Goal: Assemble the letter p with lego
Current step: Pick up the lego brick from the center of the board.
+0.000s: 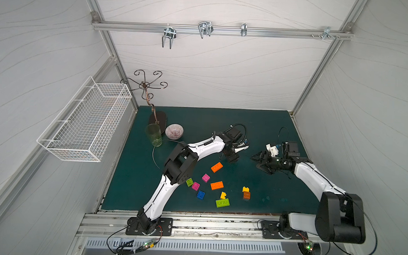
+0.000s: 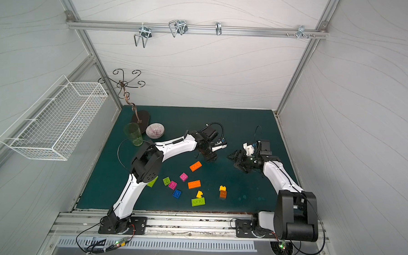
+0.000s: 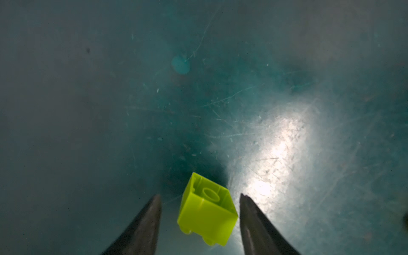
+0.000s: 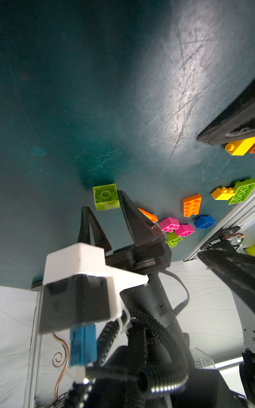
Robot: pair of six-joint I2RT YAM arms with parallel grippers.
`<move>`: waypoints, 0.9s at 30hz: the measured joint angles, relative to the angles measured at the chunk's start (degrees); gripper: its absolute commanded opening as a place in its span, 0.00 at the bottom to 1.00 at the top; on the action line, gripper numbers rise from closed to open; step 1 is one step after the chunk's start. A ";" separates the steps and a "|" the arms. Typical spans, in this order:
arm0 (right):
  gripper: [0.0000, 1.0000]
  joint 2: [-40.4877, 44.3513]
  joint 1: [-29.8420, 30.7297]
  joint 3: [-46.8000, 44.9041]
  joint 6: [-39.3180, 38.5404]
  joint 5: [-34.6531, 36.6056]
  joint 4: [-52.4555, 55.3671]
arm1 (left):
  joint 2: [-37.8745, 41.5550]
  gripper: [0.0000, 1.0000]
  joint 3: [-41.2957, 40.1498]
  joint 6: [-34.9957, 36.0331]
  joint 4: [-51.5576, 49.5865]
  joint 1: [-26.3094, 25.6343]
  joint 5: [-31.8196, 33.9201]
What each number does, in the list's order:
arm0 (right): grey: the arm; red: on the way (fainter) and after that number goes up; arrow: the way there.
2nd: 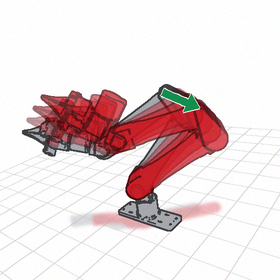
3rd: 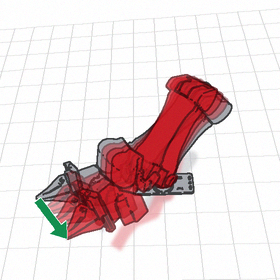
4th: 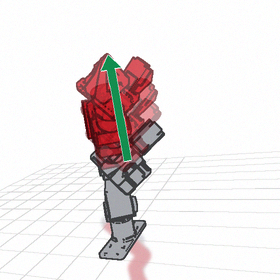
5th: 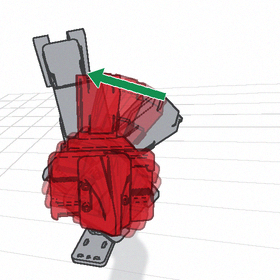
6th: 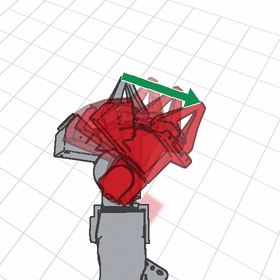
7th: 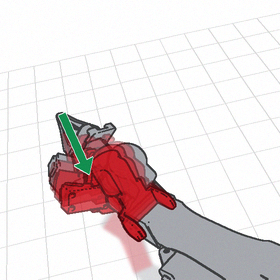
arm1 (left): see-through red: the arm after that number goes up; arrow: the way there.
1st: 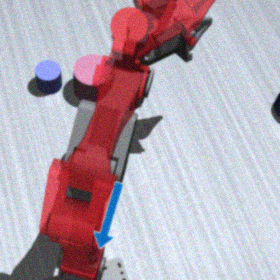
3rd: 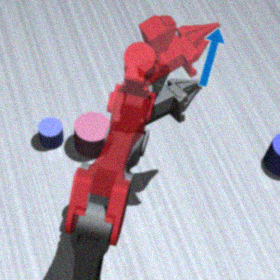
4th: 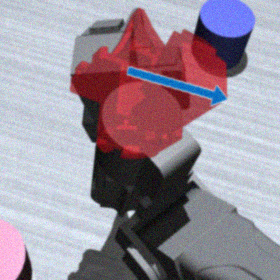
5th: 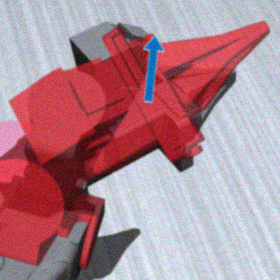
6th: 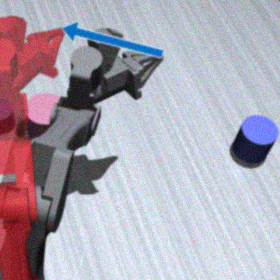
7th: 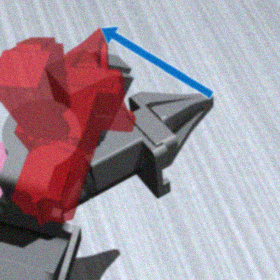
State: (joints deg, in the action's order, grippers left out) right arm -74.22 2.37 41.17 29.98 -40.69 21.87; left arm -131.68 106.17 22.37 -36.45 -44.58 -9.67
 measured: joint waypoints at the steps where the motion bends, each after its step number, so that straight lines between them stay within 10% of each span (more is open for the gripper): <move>1: 0.76 -0.07 0.00 0.00 0.00 -0.07 -0.02 | -0.17 0.55 0.00 -0.02 -0.26 0.00 -0.02; 27: 0.78 -3.08 0.44 -0.57 -0.07 -3.17 -2.16 | 8.79 0.33 -16.76 -6.23 6.95 -0.11 -2.73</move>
State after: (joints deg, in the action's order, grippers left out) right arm -77.30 2.81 40.60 29.91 -43.86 19.70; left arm -122.89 89.41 16.14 -29.50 -44.69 -12.40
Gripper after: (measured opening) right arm 0.780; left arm 0.328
